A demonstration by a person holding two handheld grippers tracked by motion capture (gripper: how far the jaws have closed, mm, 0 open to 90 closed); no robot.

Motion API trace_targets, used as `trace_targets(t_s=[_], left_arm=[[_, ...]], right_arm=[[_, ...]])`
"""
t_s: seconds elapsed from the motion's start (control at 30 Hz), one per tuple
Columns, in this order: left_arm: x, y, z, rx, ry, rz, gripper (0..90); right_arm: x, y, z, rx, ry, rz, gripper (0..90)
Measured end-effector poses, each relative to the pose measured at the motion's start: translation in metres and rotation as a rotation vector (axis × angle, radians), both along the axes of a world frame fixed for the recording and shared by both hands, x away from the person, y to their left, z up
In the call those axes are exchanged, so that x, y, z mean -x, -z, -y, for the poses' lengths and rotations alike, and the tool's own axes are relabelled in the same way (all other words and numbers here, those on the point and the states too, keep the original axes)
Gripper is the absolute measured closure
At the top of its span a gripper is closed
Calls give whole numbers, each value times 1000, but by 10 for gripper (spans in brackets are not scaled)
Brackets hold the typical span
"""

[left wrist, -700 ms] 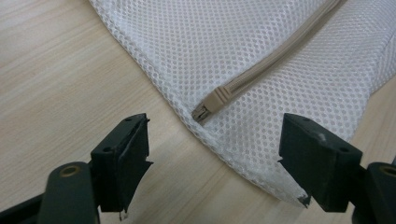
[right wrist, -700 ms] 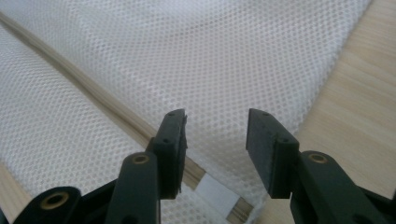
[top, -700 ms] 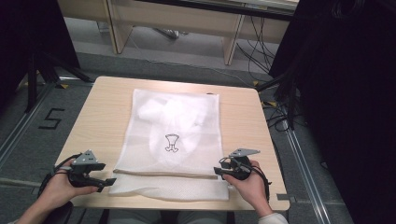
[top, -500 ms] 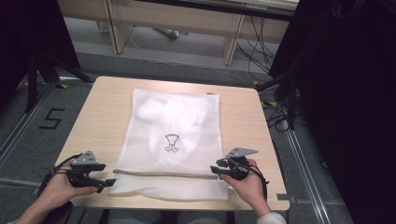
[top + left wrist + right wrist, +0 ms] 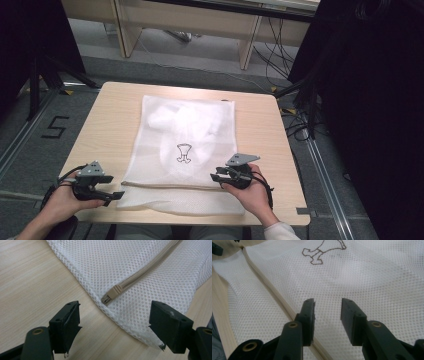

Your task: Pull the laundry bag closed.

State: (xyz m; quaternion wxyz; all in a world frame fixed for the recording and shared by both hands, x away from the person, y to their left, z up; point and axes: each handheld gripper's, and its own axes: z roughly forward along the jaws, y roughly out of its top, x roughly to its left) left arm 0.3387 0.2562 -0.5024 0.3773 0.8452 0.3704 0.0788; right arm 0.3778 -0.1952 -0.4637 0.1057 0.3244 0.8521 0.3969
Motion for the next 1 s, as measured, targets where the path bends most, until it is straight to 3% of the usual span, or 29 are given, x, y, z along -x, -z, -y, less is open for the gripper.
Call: trace_targets(t_s=[0.3, 0.47, 0.57, 0.77, 0.83, 0.93, 1.0], left_arm=[[2, 0, 1, 15, -8, 0, 246], [2, 0, 0, -1, 4, 1, 249], [2, 0, -1, 6, 8, -2, 250], [3, 0, -1, 9, 13, -4, 254], [3, 0, -1, 12, 14, -4, 254], [4, 0, 0, 6, -6, -11, 254], [3, 0, -1, 4, 19, -4, 254]], right_arm=[[-6, -7, -36, 17, -75, 0, 641], [-8, -8, -54, 23, -110, 4, 636], [-9, -6, -69, 15, -130, 16, 634], [-12, -8, -99, 49, -196, 3, 644], [-14, -6, -115, 54, -220, 19, 652], [-15, -5, -128, 69, -246, 0, 663], [-15, -4, -133, 57, -252, 5, 666]])
